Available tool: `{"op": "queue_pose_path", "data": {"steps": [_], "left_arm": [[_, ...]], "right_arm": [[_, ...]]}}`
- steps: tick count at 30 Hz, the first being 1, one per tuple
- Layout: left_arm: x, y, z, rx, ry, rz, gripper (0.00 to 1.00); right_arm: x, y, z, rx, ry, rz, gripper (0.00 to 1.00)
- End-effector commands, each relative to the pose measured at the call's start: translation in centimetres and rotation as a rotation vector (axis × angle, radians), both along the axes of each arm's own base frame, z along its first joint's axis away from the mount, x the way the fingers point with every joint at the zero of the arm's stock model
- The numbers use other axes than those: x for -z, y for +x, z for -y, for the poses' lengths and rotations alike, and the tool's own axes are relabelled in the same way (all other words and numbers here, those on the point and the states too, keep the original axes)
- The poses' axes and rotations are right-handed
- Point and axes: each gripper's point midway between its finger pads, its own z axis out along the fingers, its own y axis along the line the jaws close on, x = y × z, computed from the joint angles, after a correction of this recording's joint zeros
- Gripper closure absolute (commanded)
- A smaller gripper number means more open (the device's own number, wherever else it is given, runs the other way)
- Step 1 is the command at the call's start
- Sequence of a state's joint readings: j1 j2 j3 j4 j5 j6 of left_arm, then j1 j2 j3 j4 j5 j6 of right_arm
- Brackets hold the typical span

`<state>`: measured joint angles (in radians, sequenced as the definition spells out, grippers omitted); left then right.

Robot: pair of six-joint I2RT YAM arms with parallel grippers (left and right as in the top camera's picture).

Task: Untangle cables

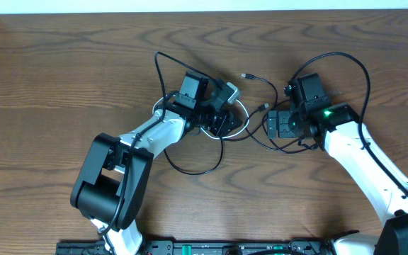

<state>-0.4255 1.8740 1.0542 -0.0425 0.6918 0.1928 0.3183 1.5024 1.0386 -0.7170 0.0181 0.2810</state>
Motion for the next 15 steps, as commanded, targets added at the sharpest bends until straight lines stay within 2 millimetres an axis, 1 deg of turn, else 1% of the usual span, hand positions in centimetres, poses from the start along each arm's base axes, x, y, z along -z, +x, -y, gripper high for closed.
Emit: {"op": "queue_pose_path", "data": {"steps": [1,2,3,4,5,7,10,12,15], "left_arm": [[-3.3,0.6,1.3,0.061,-0.081,0.076,0.46],[-4.2,0.8,1.4,0.069,-0.091,0.114,0.46],[-4.5,0.9,1.5,0.072,-0.093,0.129,0.46],[-5.4,1.5,1.4,0.062,-0.087,0.180,0.46],[-5.6,2.0,1.2,0.050,-0.072,0.211,0.46],[-5.5,3.3,0.3,-0.006,-0.014,0.257,0.46],[-4.6,4.7,-1.2,-0.089,0.082,0.288,0.45],[-4.2,4.9,-1.7,-0.112,0.116,0.285,0.45],[-3.4,4.4,-2.1,-0.102,0.144,0.261,0.43]], "right_arm": [[-0.4,0.3,0.1,0.001,0.004,0.010,0.01],[-0.4,0.2,0.1,-0.004,0.002,0.009,0.01],[-0.4,0.2,0.1,-0.003,0.002,0.009,0.01],[-0.3,0.2,0.1,-0.011,-0.002,0.006,0.01],[-0.3,0.1,0.1,-0.014,-0.004,0.005,0.01],[-0.3,0.1,0.1,-0.014,-0.004,0.003,0.01],[-0.3,0.0,0.2,-0.015,-0.005,-0.001,0.01],[-0.2,-0.1,0.2,-0.018,-0.008,-0.003,0.01],[-0.2,-0.1,0.2,-0.020,-0.008,-0.003,0.01]]}}
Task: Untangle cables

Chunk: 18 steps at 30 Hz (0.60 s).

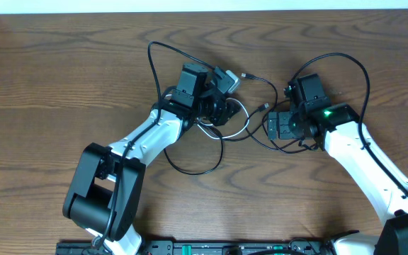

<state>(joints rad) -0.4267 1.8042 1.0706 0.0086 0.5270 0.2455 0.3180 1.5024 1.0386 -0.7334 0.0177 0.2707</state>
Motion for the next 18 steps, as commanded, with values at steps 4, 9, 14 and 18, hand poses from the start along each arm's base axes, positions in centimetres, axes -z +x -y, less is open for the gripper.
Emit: {"op": "queue_pose_path", "data": {"steps": [4,9,14,18], "left_arm": [[0.8,0.3,-1.6,-0.044,0.102,-0.001,0.43],[1.5,0.3,-2.2,-0.062,0.130,-0.002,0.43],[2.4,-0.2,-2.3,-0.060,0.141,-0.026,0.43],[4.1,-0.7,-2.5,-0.054,0.160,-0.074,0.43]], "right_arm": [[-0.4,0.1,-0.6,-0.025,0.033,0.002,0.01],[-0.4,0.0,-0.8,-0.030,0.046,-0.003,0.01],[-0.4,0.0,-0.8,-0.030,0.046,-0.002,0.01],[-0.4,0.0,-0.8,-0.030,0.046,-0.002,0.01]]}}
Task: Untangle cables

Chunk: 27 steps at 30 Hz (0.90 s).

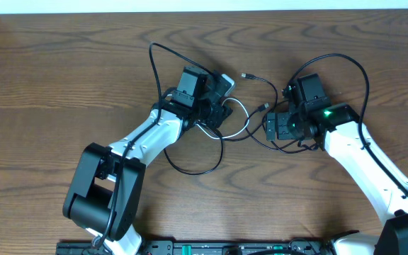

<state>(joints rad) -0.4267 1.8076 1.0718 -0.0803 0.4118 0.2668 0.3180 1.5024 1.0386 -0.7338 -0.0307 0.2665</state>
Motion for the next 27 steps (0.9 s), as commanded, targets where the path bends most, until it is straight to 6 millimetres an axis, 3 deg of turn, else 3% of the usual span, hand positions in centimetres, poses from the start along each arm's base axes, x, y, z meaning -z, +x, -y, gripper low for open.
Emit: {"op": "queue_pose_path", "data": {"steps": [1,5,13,19,22,27], "left_arm": [[2.5,-0.7,-0.4,0.009,0.033,-0.057,0.43],[2.9,-1.4,0.0,0.030,0.018,-0.088,0.52],[3.6,-2.4,-0.5,0.030,0.041,-0.140,0.91],[3.3,-2.4,-0.5,0.029,0.042,-0.138,0.92],[1.1,-1.6,-0.3,0.020,0.027,-0.088,0.92],[-6.5,-0.5,0.2,-0.006,-0.064,0.059,0.92]], "right_arm": [[-0.4,0.3,0.0,-0.009,0.005,0.012,0.01],[-0.5,0.4,0.0,-0.008,0.007,0.019,0.01],[-0.6,0.7,-0.1,-0.008,0.011,0.030,0.01],[-0.6,0.7,-0.1,-0.008,0.010,0.031,0.01],[-0.6,0.8,-0.2,-0.008,0.012,0.036,0.01],[-0.7,1.0,-0.5,-0.016,0.021,0.048,0.01]]}}
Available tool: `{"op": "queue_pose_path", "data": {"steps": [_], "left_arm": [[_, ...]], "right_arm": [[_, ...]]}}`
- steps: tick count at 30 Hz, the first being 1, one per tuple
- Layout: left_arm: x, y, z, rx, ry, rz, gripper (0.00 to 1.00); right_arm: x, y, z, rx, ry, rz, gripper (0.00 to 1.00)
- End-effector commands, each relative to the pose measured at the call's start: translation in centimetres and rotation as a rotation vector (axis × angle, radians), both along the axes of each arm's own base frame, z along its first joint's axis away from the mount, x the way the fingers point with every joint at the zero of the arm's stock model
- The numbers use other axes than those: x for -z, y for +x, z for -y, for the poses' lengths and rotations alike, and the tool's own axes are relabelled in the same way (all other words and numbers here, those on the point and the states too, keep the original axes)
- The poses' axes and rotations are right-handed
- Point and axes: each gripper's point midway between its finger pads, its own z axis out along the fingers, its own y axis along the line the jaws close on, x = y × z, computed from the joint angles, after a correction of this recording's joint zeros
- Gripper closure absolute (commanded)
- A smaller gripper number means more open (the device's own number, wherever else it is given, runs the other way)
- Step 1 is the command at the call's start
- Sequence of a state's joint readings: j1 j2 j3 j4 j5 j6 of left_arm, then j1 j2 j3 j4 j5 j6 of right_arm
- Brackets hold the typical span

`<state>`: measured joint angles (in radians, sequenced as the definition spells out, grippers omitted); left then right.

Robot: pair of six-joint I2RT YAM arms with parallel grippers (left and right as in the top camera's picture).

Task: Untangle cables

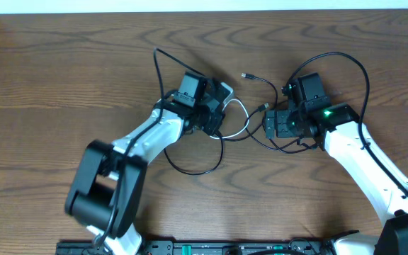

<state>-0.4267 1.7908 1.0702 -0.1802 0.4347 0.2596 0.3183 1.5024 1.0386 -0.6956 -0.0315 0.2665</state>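
Note:
My left gripper [218,99] sits at the middle of the table, shut on a grey-white plug [223,91]. A white cable [241,115] curves out from that plug toward the right. One black cable [156,67] rises behind the left wrist and loops round in front of it [202,170]. My right gripper [269,126] points left and looks shut on a second black cable [363,74], which arcs over the right arm. That cable's small connectors [247,74] lie between the two grippers.
The wooden table's far edge [204,10] meets a white wall. A dark rail [190,248] runs along the front edge, below both arm bases. The left arm's elbow [108,188] rises over the front left of the table.
My left gripper, still holding the plug, has come a little nearer and to the right. The black cable's far loop came with it. The right arm has stayed put.
The left gripper first held the plug near the tangle's middle. It then stood farther back with the plug, the black loop stretched toward the far edge. It has since come partway back. The right gripper kept its hold in place.

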Motion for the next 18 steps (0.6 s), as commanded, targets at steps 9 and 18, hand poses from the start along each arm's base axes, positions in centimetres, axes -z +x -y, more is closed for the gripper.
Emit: {"op": "queue_pose_path", "data": {"steps": [9,18], "left_arm": [[-23.4,0.6,-2.8,-0.141,-0.240,0.486,0.92],[-28.5,-1.8,-4.6,-0.165,-0.294,0.592,0.93]], "right_arm": [[-1.3,0.5,-4.2,-0.145,0.183,0.049,0.01],[-4.5,1.6,-10.3,-0.362,0.379,0.201,0.01]]}}
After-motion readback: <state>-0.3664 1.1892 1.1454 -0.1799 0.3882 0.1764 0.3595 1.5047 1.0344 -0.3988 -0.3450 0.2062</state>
